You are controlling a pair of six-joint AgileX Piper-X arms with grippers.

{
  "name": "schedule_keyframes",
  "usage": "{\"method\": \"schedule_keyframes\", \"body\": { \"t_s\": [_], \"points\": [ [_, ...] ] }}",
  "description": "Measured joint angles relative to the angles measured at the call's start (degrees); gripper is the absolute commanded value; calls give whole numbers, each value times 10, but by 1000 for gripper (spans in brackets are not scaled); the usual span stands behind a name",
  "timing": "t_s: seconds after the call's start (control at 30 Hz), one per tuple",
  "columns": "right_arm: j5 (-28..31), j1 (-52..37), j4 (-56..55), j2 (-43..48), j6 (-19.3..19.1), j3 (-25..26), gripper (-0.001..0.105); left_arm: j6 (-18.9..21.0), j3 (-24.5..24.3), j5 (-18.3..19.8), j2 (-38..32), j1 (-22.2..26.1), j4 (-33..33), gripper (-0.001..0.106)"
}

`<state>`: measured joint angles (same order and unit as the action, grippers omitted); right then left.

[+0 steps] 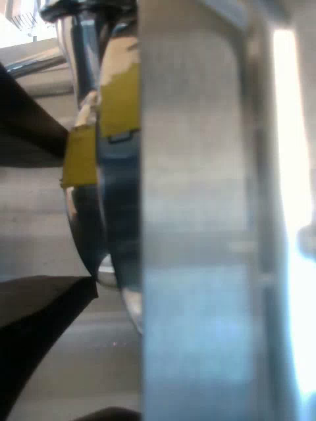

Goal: Put the handle in the coffee machine

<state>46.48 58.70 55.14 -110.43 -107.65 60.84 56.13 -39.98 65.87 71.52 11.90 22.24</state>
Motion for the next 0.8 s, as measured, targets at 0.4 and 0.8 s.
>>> {"method": "schedule_keyframes", "body": {
  "t_s": [0.4, 0.8],
  "points": [
    [18, -1, 38, -46, -21, 45, 40, 0, 0, 2, 0, 0, 0, 0],
    [27, -1, 52, -49, -37, 45, 40, 0, 0, 2, 0, 0, 0, 0]
  ]
}}
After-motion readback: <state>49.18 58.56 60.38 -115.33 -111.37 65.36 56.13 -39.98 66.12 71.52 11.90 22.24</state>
